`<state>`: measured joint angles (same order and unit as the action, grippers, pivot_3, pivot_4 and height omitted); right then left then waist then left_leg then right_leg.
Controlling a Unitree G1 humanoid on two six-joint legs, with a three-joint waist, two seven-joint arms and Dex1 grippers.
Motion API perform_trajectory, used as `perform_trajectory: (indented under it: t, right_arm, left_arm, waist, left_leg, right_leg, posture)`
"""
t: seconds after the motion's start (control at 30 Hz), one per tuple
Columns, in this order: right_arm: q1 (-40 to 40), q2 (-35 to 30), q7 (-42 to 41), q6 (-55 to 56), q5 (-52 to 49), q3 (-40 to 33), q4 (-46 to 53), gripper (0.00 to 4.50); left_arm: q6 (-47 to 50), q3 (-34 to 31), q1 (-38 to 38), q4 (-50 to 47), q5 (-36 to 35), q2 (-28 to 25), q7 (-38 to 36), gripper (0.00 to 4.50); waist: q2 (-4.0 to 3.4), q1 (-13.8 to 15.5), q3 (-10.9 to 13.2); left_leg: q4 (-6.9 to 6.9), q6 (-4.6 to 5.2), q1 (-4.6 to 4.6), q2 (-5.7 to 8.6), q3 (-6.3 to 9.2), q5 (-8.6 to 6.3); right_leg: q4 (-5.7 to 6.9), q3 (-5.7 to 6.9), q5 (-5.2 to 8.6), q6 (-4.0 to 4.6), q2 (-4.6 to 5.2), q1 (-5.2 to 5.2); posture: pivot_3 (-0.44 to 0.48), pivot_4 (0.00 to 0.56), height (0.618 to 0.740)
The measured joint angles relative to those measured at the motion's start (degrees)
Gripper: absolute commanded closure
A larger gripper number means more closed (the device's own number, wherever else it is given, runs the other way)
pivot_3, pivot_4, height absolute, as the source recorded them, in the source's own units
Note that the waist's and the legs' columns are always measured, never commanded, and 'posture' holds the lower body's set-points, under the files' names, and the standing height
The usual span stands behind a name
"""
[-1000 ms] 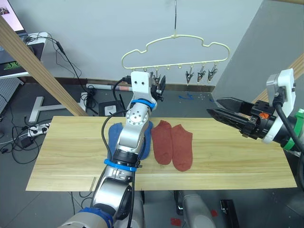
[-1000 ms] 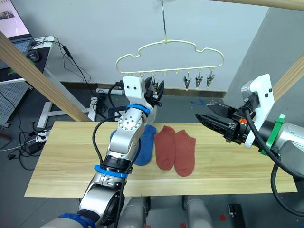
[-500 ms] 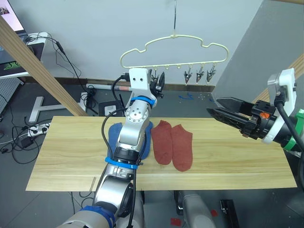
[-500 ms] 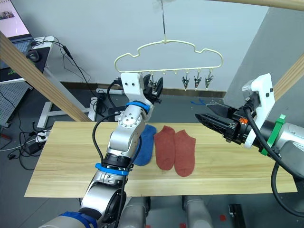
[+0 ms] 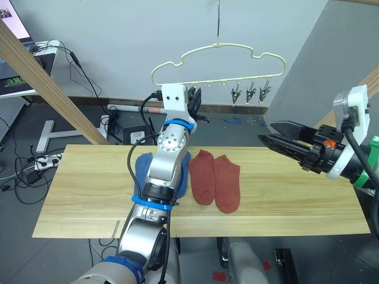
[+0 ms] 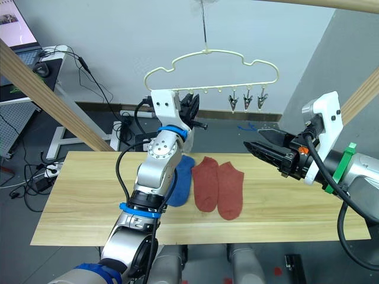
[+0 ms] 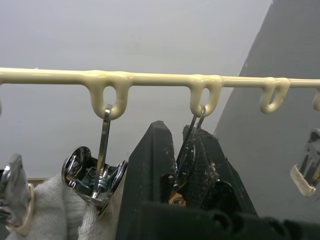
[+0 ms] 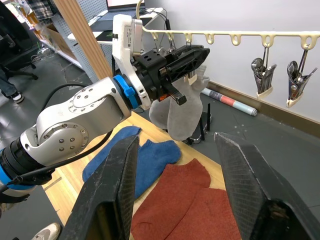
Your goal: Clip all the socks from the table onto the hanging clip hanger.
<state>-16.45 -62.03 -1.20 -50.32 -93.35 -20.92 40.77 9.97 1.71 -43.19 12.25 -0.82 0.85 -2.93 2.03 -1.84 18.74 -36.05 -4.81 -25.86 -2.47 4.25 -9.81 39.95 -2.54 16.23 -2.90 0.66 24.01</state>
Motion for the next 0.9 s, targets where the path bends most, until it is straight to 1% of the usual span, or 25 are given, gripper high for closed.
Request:
perform_trajectory:
  t: [0.13, 0.23, 0.33, 0.5, 0.6, 0.7, 0.73, 0.77, 0.83, 0.9]
  right_arm:
    - [0.0, 0.0, 0.0, 0.3, 0.0, 0.9, 0.0, 1.98]
    - [-0.2, 0.2, 0.2, 0.8, 0.1, 2.2, 0.0, 1.98]
    - [-2.2, 2.5, 2.0, 1.4, 1.3, 6.0, 0.0, 1.98]
    - [-4.4, 6.0, 4.8, 1.3, 4.7, 12.7, -0.2, 1.98]
    - [-5.3, 7.6, 5.7, 0.6, 8.0, 16.4, -0.7, 1.98]
    - [-6.3, 10.5, 6.4, -1.1, 13.3, 21.3, -2.1, 1.98]
    - [-7.2, 11.4, 6.7, -2.1, 15.5, 23.0, -3.3, 1.62]
    - [-7.4, 11.8, 7.0, -2.8, 17.1, 24.1, -4.3, 1.39]
    - [-8.1, 13.0, 7.0, -4.4, 21.7, 26.9, -6.4, 0.76]
    - [-9.6, 14.5, 6.3, -6.2, 27.6, 31.0, -8.4, 0.03]
  left_arm:
    - [1.5, -0.8, 0.0, -0.9, -1.6, -0.1, -0.5, 4.24]
    - [5.9, -2.5, -0.3, -3.2, -5.0, -0.4, -2.3, 4.24]
    - [17.2, -5.8, -2.0, -6.8, -12.0, -1.9, -5.4, 4.24]
    - [30.8, -10.9, -4.0, -10.7, -21.6, -4.0, -7.9, 4.24]
    - [37.0, -13.4, -5.5, -12.2, -26.2, -4.8, -7.8, 4.24]
    - [40.6, -14.1, -6.9, -13.1, -28.5, -5.9, -7.7, 4.24]
    - [41.5, -14.5, -7.3, -13.3, -28.8, -6.0, -7.5, 4.24]
    - [42.3, -14.6, -7.6, -13.4, -29.4, -6.0, -7.3, 4.24]
    - [43.9, -15.1, -8.2, -13.5, -30.4, -6.1, -6.6, 4.24]
    - [45.7, -16.0, -9.0, -13.4, -31.0, -6.4, -6.1, 4.24]
  waist:
    - [0.00, 0.0, 0.0]
    - [0.00, 0.0, 0.0]
    - [0.02, -0.1, 0.0]
    - [0.05, -0.1, 0.1]
    - [0.06, -0.1, 0.1]
    - [0.05, -0.1, 0.1]
    - [0.05, -0.1, 0.1]
    - [0.04, 0.0, 0.1]
    - [0.05, 0.0, 0.1]
    - [0.05, 0.0, 0.1]
  left_leg:
    - [0.00, 0.00, 0.00, 0.00, 0.00, 0.00]
    - [0.00, 0.00, 0.00, -0.01, 0.01, 0.00]
    - [-0.01, 0.00, 0.01, -0.03, 0.02, 0.00]
    - [0.00, 0.01, 0.00, -0.06, 0.04, 0.01]
    - [0.02, 0.01, 0.00, -0.06, 0.04, 0.01]
    - [0.03, 0.01, 0.00, -0.06, 0.05, 0.00]
    - [0.02, 0.01, 0.01, -0.06, 0.04, 0.00]
    - [0.02, 0.01, 0.00, -0.06, 0.04, 0.01]
    - [0.03, 0.01, 0.00, -0.08, 0.04, 0.00]
    - [0.06, 0.00, 0.00, -0.08, 0.04, 0.00]
  right_leg:
    - [0.01, 0.00, 0.00, 0.00, 0.00, 0.00]
    - [0.01, 0.00, 0.00, 0.00, -0.01, 0.00]
    - [0.03, 0.00, 0.02, -0.04, -0.05, 0.01]
    - [0.02, 0.01, 0.02, -0.04, -0.08, 0.02]
    - [0.01, 0.01, 0.04, -0.06, -0.08, 0.02]
    - [-0.01, 0.01, 0.04, -0.07, -0.09, 0.03]
    - [-0.01, -0.01, 0.04, -0.07, -0.09, 0.03]
    - [-0.01, 0.00, 0.04, -0.07, -0.08, 0.03]
    - [-0.01, 0.00, 0.06, -0.11, -0.09, 0.05]
    - [-0.03, 0.00, 0.07, -0.11, -0.11, 0.07]
  posture:
    - [-0.065, 0.287, 0.740]
    - [-0.057, 0.303, 0.740]
    - [-0.047, 0.331, 0.740]
    - [-0.043, 0.361, 0.740]
    - [-0.039, 0.367, 0.740]
    - [-0.040, 0.367, 0.740]
    - [-0.040, 0.367, 0.740]
    - [-0.040, 0.367, 0.740]
    - [-0.035, 0.360, 0.740]
    - [-0.035, 0.360, 0.740]
